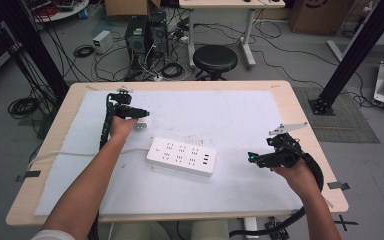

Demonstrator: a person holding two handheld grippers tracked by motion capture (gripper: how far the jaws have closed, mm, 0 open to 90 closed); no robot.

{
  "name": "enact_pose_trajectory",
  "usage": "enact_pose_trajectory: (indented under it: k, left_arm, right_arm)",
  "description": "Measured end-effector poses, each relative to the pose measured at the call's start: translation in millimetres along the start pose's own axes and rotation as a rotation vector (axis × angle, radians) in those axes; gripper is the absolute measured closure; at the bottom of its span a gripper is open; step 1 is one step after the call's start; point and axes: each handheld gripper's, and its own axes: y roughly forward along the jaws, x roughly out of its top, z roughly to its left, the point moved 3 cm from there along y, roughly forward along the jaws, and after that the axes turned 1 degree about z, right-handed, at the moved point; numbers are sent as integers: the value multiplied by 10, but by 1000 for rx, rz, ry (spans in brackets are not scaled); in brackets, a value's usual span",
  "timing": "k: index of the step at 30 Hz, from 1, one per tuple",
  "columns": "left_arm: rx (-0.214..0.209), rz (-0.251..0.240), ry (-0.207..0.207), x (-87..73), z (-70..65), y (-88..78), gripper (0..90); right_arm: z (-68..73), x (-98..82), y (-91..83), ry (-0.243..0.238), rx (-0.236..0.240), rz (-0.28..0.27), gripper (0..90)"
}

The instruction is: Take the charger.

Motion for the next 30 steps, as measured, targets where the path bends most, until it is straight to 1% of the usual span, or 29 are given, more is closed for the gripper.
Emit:
enact_pose_trajectory:
  k: [1, 3, 8, 11, 13, 14, 18, 20, 24, 27, 28, 30]
  left_arm:
    - [0, 10, 10, -11, -4, 27, 185]
    - [20, 22, 23, -25, -12, 75, 185]
    - [26, 48, 20, -62, -22, 179, 185]
    - [13, 70, 12, -89, -32, 229, 185]
    - [12, 82, 13, -104, -45, 258, 187]
    - [14, 86, 15, -109, -48, 267, 193]
    - [14, 89, -1, -117, -37, 288, 208]
    - [16, 95, 7, -119, -42, 288, 211]
    - [15, 95, 5, -119, -48, 286, 229]
    - [9, 94, 6, -117, -50, 278, 270]
    - [-3, 92, 11, -118, -55, 267, 305]
    - [-8, 97, 15, -116, -57, 257, 334]
  right_arm:
    - [-4, -4, 1, 3, -2, 1, 113]
    - [-15, -7, 5, 4, -5, 2, 113]
    - [-24, -10, 23, 13, -6, 7, 113]
    - [-21, -12, 30, 12, -7, 11, 113]
    - [-25, -17, 38, 12, -10, 11, 113]
    - [-24, -22, 42, 15, -9, 13, 113]
    - [-28, -34, 48, 17, -9, 19, 113]
    - [-35, -34, 49, 16, -8, 14, 113]
    - [-37, -34, 50, 15, -10, 16, 113]
    - [-36, -35, 54, 16, -11, 14, 113]
    - [-36, -36, 58, 20, -13, 16, 113]
    - [-40, -34, 61, 15, -14, 13, 113]
